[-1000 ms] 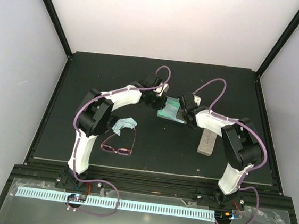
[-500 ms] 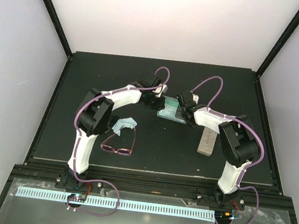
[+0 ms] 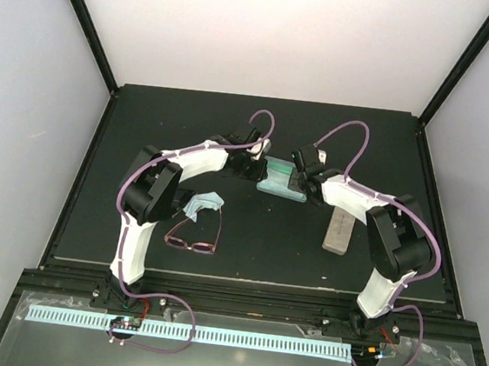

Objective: Organize the sunglasses
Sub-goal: Place the glasses cleaning cloth in the sunglasses case.

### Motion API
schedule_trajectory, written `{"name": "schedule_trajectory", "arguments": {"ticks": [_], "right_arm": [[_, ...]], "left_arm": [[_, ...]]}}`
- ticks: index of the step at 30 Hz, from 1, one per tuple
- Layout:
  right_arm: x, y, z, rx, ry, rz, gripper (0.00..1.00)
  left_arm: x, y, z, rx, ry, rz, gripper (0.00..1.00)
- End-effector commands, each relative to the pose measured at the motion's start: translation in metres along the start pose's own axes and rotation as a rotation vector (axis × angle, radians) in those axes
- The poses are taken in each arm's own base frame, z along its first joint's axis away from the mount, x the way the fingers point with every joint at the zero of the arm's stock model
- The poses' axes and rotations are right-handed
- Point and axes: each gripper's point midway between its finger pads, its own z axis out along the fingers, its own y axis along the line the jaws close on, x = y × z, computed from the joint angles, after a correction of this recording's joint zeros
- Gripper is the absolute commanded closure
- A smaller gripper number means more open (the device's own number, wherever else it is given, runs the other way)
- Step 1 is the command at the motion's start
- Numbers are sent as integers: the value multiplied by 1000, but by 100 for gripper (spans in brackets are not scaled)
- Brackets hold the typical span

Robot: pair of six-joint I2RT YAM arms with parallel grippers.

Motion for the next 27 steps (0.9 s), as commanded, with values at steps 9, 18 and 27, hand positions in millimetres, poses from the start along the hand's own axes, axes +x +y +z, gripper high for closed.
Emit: {"name": "schedule_trajectory", "arguments": {"ticks": [9,18,27], "right_arm": [[6,38,25,-180,38,12,90],[3,35,41,-152,-3,46,91],[4,15,50,-55,-45,88,91]], "left_arm": [[-12,-27,17,217,-136,-113,96],[-6,-9,38,139,-182,-178,96],[5,22,51,14,-192,-286,97]]}}
